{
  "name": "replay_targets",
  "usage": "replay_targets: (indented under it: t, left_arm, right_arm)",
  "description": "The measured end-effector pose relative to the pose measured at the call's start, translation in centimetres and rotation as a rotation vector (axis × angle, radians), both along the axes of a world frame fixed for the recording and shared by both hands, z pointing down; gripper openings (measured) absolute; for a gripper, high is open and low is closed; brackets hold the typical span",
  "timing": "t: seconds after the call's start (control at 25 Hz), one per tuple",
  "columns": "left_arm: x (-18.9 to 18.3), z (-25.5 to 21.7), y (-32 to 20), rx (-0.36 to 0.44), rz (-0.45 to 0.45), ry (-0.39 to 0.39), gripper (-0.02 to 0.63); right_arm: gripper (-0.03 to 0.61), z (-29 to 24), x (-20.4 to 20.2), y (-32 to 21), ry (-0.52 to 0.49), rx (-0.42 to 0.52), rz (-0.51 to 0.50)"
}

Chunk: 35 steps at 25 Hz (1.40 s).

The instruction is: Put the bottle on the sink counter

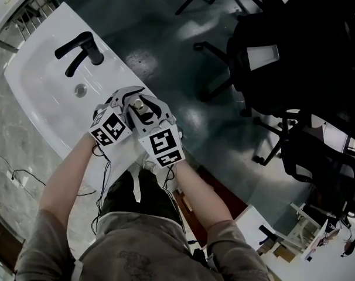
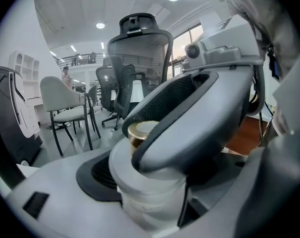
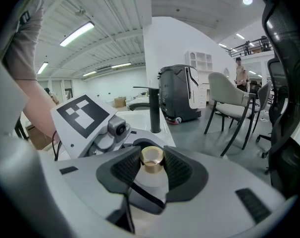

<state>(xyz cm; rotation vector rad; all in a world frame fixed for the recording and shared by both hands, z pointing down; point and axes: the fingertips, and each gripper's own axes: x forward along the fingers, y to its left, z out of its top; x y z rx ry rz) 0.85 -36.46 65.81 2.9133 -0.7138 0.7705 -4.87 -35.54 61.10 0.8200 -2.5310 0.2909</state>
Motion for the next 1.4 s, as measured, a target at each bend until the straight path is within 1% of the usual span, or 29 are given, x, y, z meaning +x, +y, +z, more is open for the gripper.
replay_targets:
  t: [0.36, 0.52, 0.64, 0.8, 1.0, 1.12, 1.28, 1.4]
  left_arm:
    - [-0.1, 0.1, -0.2, -0.014, -0.010, 0.004, 0.330]
    - [-0.4, 0.5, -0.2, -0.061, -0.037, 0.008, 0.330]
    - [-0.5, 0.4, 0.0, -0.067, -0.039, 0.002, 0.330]
    - [-0.8, 0.3, 0.3, -0.096, -0.043, 0.026, 0.330]
    - [-1.5, 0.2, 0.5, -0.116, -0.068, 0.014, 0.330]
    - [-1.9, 0.2, 0.5, -0.119, -0.086, -0.009, 0.330]
    - [-2.8, -0.2, 1.0, -0.115, -0.103, -0.034, 0.330]
    - [-3.5, -0.9, 1.2, -0.114, -0.119, -0.033, 0.330]
  right_arm:
    - [0.146, 0.1, -0.1, -0.3, -0.013, 0.012, -0.003]
    - [0.147, 0.1, -0.1, -0.3, -0.012, 0.012, 0.003]
    - [0.147, 0.2, 0.0, -0.2, -0.005, 0.007, -0.001]
    - [0.149, 0.3, -0.2, -0.2, -0.012, -0.008, -0.005]
    - [0.150, 0.3, -0.3, -0.1, -0.006, -0.025, -0.015]
    - [0.171, 0.3, -0.5, -0.2, 0.000, -0.022, -0.027]
    - [0.186, -0.7, -0.4, -0.4, -0.024, -0.016, -0.007]
    - [0.186, -1.8, 0.1, -0.9, -0.046, -0.003, 0.016]
